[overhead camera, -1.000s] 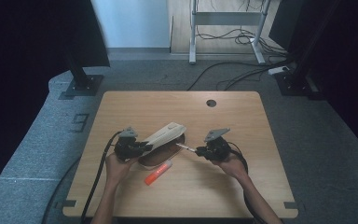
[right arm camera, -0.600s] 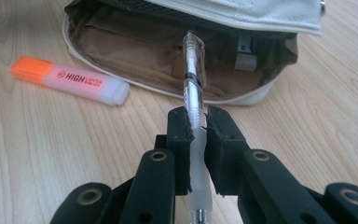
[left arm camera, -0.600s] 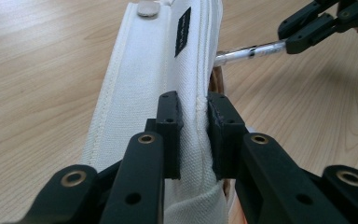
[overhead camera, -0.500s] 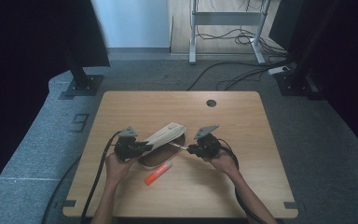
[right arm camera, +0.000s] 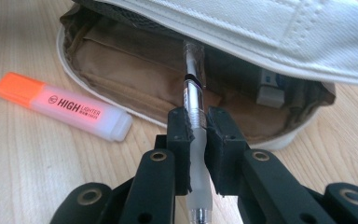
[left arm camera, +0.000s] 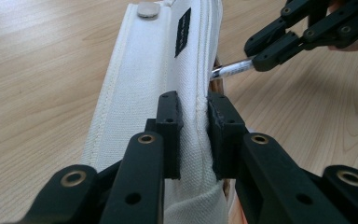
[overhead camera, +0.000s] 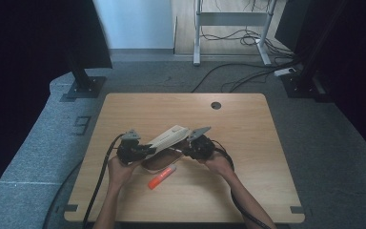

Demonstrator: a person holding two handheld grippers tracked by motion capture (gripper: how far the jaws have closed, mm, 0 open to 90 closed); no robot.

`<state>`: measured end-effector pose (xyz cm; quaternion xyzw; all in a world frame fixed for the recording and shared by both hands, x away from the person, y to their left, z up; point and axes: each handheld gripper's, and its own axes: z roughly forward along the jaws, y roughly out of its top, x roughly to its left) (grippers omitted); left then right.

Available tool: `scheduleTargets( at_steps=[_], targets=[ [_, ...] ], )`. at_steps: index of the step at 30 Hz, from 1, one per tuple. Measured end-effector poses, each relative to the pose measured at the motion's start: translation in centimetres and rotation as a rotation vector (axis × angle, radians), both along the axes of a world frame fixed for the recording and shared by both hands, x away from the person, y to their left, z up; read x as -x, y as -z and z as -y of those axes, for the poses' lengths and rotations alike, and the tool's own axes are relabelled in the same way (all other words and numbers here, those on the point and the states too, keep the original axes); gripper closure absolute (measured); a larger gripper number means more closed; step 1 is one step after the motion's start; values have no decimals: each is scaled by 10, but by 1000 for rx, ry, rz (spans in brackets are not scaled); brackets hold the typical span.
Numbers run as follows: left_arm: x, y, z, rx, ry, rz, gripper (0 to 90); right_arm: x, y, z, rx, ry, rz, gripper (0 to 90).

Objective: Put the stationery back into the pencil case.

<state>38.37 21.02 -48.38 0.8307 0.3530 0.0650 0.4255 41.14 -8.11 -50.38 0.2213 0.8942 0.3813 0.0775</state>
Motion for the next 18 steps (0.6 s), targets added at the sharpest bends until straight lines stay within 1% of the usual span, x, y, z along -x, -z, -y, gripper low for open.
scheduleTargets(
  at_steps=[10, 18],
  targets=[
    [0, 0, 0, 2, 0, 0, 763, -9, 4, -20, 13, -12, 7, 785],
    [-1, 0, 0, 7, 0, -2, 764, -17, 11, -32, 20, -3, 12, 785]
  ],
)
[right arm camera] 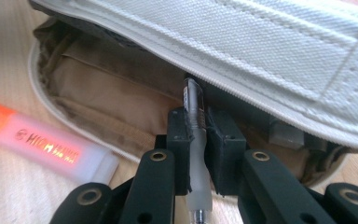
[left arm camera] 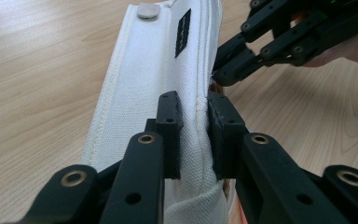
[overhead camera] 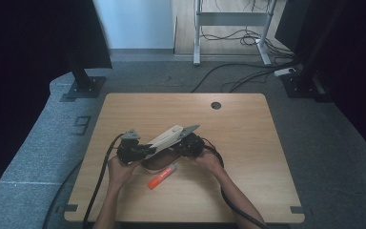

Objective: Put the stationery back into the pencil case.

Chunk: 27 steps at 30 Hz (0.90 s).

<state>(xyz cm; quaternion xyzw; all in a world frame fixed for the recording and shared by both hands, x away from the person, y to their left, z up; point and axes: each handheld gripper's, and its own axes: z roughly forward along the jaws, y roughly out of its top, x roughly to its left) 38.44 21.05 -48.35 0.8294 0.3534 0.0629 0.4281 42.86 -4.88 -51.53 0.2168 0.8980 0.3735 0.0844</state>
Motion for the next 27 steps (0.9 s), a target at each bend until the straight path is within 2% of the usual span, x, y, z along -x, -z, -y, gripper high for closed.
scheduleTargets(
  at_steps=[13, 17, 20, 27],
  targets=[
    [-1, 1, 0, -1, -1, 0, 763, -10, 8, -6, 0, 20, -3, 760],
    [-1, 1, -1, 1, 0, -2, 763, -10, 6, -6, 6, 35, 11, 705],
    [-1, 1, -1, 1, 0, -2, 762, -9, 4, -1, 13, 43, 17, 684],
    [-1, 1, -1, 3, -2, -2, 761, -8, -1, 17, -7, 89, 18, 660]
  ],
)
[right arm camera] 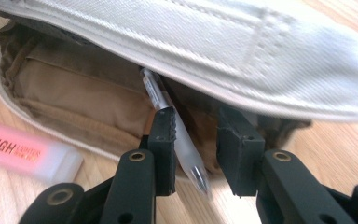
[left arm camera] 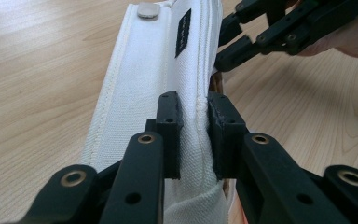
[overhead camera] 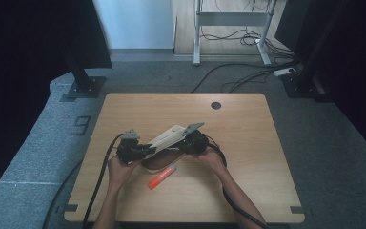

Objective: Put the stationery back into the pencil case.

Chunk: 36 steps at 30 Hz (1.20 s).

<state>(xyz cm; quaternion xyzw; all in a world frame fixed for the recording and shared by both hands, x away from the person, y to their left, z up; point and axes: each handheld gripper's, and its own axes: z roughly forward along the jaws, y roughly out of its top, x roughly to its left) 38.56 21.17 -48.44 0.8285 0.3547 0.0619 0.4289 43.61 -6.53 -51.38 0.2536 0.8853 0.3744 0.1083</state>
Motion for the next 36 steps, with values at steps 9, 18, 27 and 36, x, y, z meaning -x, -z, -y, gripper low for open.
scheduleTargets(
  at_steps=[9, 18, 27, 36],
  targets=[
    [0, 0, 0, -1, 2, -1, 760, 6, 0, 19, 13, 18, -8, 662],
    [0, 0, 0, -1, 4, -2, 759, 10, 3, 33, 12, 35, -34, 704],
    [0, 0, 1, -3, 4, -2, 758, 8, 11, 30, 10, 28, -58, 801],
    [0, 1, 1, -2, 6, -2, 758, -3, 10, 20, 20, 43, -50, 825]
  ],
)
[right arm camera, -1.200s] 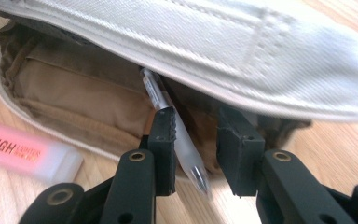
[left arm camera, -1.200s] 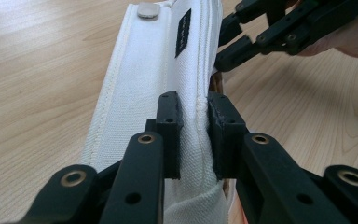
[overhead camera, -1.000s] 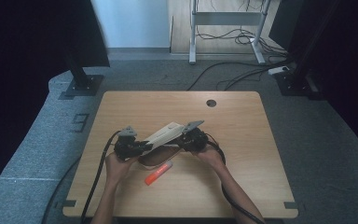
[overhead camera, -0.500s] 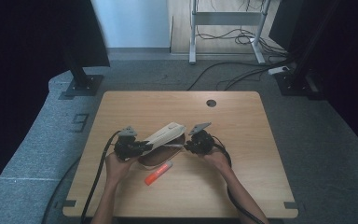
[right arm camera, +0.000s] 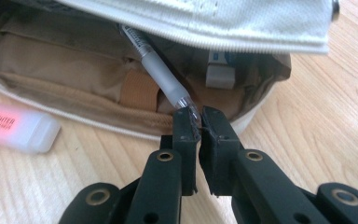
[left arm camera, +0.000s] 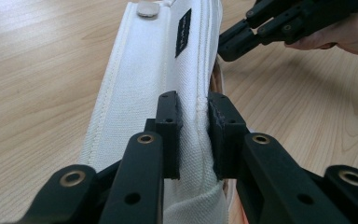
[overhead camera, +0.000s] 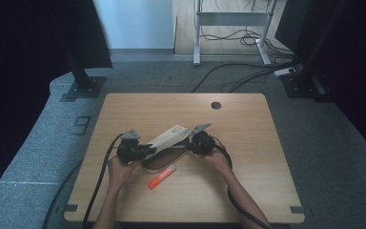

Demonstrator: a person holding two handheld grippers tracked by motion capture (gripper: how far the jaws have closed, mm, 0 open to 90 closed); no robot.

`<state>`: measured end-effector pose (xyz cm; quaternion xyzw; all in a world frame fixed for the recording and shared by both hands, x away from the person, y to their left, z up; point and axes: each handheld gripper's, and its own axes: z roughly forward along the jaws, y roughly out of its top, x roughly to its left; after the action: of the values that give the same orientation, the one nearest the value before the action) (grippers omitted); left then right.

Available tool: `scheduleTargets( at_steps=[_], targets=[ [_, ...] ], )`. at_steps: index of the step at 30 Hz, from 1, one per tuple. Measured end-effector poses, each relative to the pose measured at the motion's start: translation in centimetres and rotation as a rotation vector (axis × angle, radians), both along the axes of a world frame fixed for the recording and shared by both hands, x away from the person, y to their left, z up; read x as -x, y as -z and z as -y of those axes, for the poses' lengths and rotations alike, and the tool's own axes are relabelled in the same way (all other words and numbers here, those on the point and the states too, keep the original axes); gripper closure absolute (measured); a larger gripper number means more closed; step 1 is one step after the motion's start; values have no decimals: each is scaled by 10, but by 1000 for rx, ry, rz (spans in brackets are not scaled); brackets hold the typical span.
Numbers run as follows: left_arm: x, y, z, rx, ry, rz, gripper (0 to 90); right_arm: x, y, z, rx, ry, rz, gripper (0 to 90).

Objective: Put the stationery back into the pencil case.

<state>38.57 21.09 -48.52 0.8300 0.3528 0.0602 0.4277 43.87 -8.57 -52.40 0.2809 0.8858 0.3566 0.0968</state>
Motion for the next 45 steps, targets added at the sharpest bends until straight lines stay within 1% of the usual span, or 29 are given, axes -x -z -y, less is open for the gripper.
scheduleTargets(
  at_steps=[4, 7, 12, 14, 17, 21, 23, 24, 29, 31, 36, 39, 45],
  targets=[
    [0, 0, 0, 0, 0, 0, 758, -7, 0, -7, 2, 5, -1, 820],
    [0, 0, 0, -1, 1, 0, 757, -11, 2, -14, 15, -1, 2, 808],
    [0, 0, -1, 1, -3, 2, 759, -8, 1, -14, 8, -9, 9, 774],
    [0, 0, -1, 2, -9, 5, 761, -6, -3, -12, -2, -12, 20, 742],
    [0, 0, -2, 2, -13, 7, 762, 0, -8, -11, -12, -25, 22, 661],
    [-1, 0, -3, -1, -17, 10, 763, 10, -11, -11, -9, -59, 32, 558],
    [-1, 0, -3, -2, -17, 11, 763, 14, -11, -12, -16, -76, 23, 498],
    [-1, 0, -4, 0, -17, 9, 763, 15, -11, -12, -17, -76, 22, 487],
    [-2, 0, -5, 1, -17, 6, 763, 27, -11, -15, -30, -114, 17, 389],
    [-1, 0, -5, 0, -16, 6, 762, 30, -11, -18, -40, -130, 13, 367],
    [-1, -1, -5, 1, -17, 5, 762, 41, -10, -28, -40, -183, 13, 333],
    [-1, -1, -6, 2, -18, 7, 761, 45, -7, -34, -50, -212, 0, 316],
    [-1, -1, -7, 3, -18, 7, 762, 54, 1, -47, -31, -263, -6, 315]
  ],
)
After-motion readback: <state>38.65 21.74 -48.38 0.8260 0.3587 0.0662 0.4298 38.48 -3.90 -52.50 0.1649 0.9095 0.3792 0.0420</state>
